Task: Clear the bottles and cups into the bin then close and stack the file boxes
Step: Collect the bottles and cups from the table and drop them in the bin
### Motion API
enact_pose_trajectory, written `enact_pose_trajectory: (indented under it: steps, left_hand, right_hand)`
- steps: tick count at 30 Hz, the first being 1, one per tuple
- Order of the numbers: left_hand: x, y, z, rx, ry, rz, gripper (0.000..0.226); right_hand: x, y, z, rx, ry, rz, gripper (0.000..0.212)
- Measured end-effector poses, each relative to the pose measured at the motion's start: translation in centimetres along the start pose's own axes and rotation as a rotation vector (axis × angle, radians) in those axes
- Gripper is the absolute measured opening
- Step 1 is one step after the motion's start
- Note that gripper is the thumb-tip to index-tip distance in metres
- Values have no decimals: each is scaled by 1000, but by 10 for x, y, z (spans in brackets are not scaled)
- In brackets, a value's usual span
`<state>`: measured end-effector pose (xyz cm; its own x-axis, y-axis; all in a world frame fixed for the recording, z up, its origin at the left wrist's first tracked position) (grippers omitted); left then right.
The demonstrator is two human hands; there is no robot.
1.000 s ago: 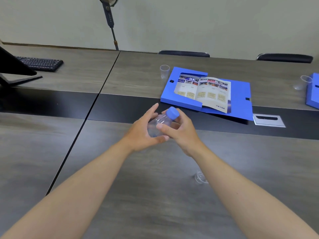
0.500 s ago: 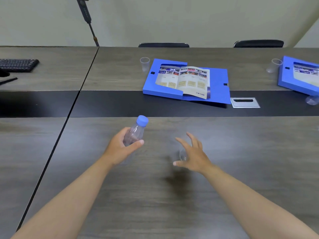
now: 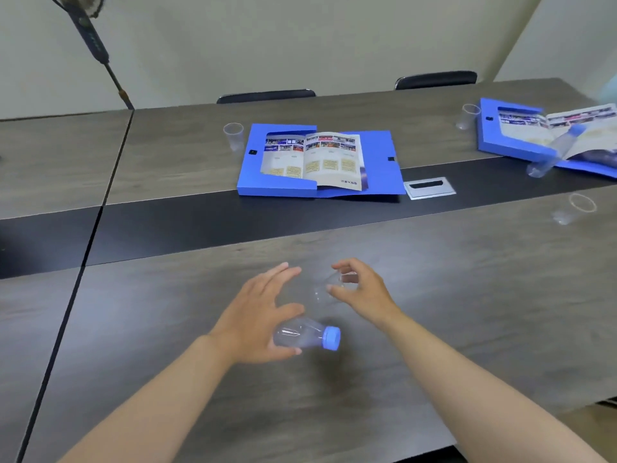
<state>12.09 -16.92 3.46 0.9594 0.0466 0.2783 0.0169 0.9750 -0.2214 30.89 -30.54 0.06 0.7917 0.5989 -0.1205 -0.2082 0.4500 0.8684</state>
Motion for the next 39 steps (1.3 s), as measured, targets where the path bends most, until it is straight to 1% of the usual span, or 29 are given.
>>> enact_pose_trajectory:
  steps: [2, 7, 10, 15, 17, 19, 22, 25, 27, 31, 35, 39]
  left_hand:
    - [19, -19, -1, 37, 4, -94, 55]
    - [61, -63, -9, 40, -34, -263, 55]
    - [83, -90, -11, -2, -45, -295, 56]
    - [115, -133, -12, -97, -13, -352, 55]
    - [129, -159, -14, -115, 1, -384, 54]
    - [142, -189, -17, -123, 7, -414, 54]
    - [154, -230, -24, -168, -4, -438, 57]
    - [165, -284, -38, -174, -6, -460, 51]
    - [174, -316, -52, -147, 24, -432, 51]
    - [193, -354, -75, -100, 73, -271, 60]
    - [214, -390, -78, -138, 3, -151, 59]
    - [232, -411, -77, -130, -49, -82, 60]
  right_hand:
    - [-10, 20, 11, 86, 5, 17, 37]
    - [-37, 49, 52, 222, -95, 24, 48]
    - [-52, 49, 75, 217, -119, 12, 52]
    - [-73, 38, 122, 177, -164, 1, 47]
    - [-82, 28, 149, 189, -167, -6, 51]
    - [-95, 15, 178, 196, -173, -2, 62]
    - [-119, -1, 216, 267, -132, -13, 88]
    - [-154, -26, 266, 265, -83, -10, 98]
    - [-176, -47, 303, 241, -116, 4, 96]
    - [-212, -93, 385, 240, -295, -5, 81]
    - [-242, -131, 467, 165, -482, -14, 71]
    - [-247, -155, 516, 99, -577, -15, 63]
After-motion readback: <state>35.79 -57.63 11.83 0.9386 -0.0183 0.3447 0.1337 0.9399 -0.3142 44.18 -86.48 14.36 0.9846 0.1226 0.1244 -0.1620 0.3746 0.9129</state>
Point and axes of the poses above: each hand's wrist, its own x-axis towards the middle knuckle, its own z-axis out of the back of the hand, y = z × x, the point moved 4 cm from there along x, towards the middle knuckle, and after that the axes turned 9 degrees about -y, right-handed, at the moved point
